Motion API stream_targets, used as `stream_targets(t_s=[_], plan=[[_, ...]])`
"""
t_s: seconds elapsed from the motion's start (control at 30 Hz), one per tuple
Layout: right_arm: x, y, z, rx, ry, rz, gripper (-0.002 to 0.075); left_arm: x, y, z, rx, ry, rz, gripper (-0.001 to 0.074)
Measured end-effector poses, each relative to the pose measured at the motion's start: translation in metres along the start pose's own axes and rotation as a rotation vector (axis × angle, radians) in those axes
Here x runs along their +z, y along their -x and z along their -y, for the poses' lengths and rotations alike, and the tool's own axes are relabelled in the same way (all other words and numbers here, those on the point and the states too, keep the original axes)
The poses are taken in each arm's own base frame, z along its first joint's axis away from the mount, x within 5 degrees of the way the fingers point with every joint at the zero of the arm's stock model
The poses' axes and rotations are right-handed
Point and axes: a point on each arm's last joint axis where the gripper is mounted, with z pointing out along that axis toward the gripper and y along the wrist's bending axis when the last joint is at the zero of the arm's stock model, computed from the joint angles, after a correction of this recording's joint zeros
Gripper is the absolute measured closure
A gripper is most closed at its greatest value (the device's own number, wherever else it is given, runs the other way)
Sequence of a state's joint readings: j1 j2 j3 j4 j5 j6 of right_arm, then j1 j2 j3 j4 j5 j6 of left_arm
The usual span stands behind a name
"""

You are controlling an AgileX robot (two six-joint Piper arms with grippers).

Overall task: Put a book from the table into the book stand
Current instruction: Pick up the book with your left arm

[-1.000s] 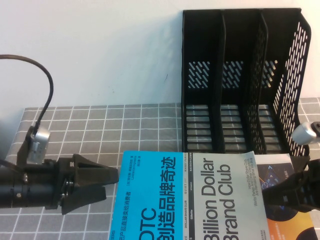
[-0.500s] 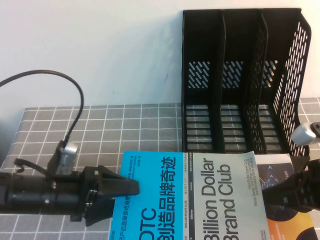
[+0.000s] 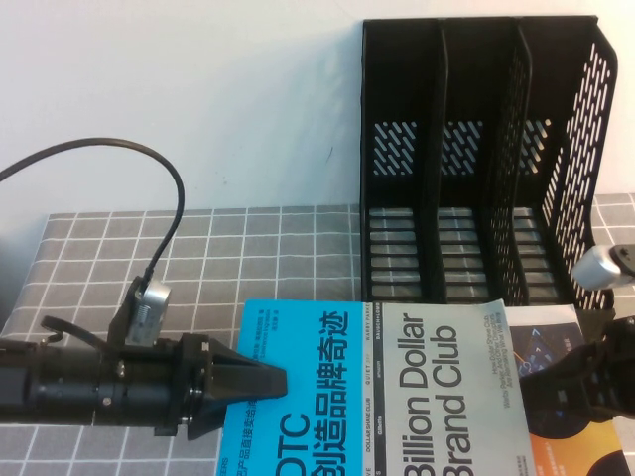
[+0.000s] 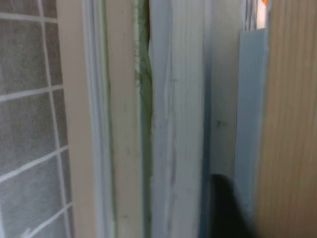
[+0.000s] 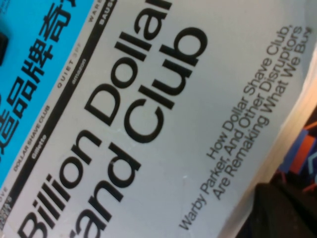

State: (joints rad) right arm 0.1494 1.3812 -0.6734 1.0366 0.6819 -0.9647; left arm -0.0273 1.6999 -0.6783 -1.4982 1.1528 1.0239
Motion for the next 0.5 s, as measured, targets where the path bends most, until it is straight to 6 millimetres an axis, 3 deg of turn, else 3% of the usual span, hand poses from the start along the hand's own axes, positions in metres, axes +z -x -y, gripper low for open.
stream_targets(t_s=[0.1, 0.3, 0.4, 0.5], plan=[[0.0, 0.001, 0.0, -0.014, 0.0, 0.001, 0.0729, 0.0, 0.0, 0.003, 0.017, -0.029, -0.001, 0.0558], [-0.014, 0.012, -0.008, -0.106, -0.017, 0.023, 0.0729, -0.003, 0.003, 0.006, 0.011, -0.028, 0.004, 0.0546], [-0.039, 0.022, -0.021, -0.205, -0.069, 0.028, 0.0729, -0.01, 0.007, 0.016, 0.021, -0.008, 0.016, 0.0546], [-0.07, 0.028, -0.033, -0.272, -0.177, 0.034, 0.0729, -0.02, 0.018, 0.039, 0.036, 0.004, 0.061, 0.0549]])
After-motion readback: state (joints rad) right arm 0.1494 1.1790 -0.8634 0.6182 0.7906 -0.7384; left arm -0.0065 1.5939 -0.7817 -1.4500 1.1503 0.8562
